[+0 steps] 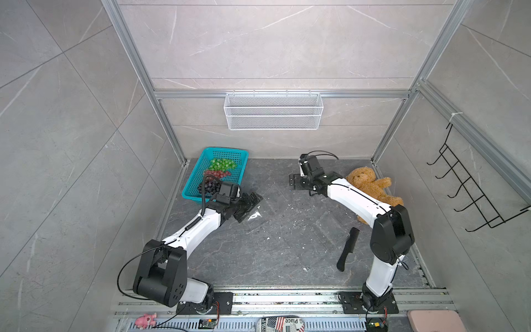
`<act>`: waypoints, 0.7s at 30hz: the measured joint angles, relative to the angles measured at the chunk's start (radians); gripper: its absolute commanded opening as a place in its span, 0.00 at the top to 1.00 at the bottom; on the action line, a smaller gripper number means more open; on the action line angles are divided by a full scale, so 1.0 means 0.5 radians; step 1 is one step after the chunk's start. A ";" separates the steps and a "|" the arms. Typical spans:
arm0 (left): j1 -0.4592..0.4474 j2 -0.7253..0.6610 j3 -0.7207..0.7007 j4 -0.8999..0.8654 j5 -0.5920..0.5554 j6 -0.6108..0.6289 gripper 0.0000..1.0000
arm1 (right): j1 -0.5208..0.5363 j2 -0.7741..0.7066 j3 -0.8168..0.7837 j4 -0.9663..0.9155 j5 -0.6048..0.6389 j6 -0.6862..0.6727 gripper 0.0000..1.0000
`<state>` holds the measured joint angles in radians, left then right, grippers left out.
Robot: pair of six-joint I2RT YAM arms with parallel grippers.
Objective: Pack grapes into containers
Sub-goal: Move the packing box to the center of the board.
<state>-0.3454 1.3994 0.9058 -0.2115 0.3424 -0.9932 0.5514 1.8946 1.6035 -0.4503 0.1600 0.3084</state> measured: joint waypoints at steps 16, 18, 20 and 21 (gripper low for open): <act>0.054 -0.110 -0.132 0.005 0.003 -0.013 0.00 | 0.236 0.696 0.763 -0.217 0.039 -0.032 0.35; 0.063 -0.131 -0.135 -0.002 0.005 -0.013 0.00 | 0.250 0.787 0.851 -0.278 0.068 -0.027 0.44; 0.073 -0.159 -0.137 -0.002 0.006 -0.013 0.00 | 0.253 0.856 0.914 -0.323 0.095 -0.020 0.51; 0.077 -0.174 -0.140 -0.003 0.006 -0.013 0.00 | 0.250 0.877 0.920 -0.336 0.114 -0.008 0.54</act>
<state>-0.3069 1.3125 0.8360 -0.2131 0.3454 -0.9997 0.6765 2.3329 2.0636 -0.6186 0.2169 0.3042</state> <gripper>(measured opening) 0.996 0.512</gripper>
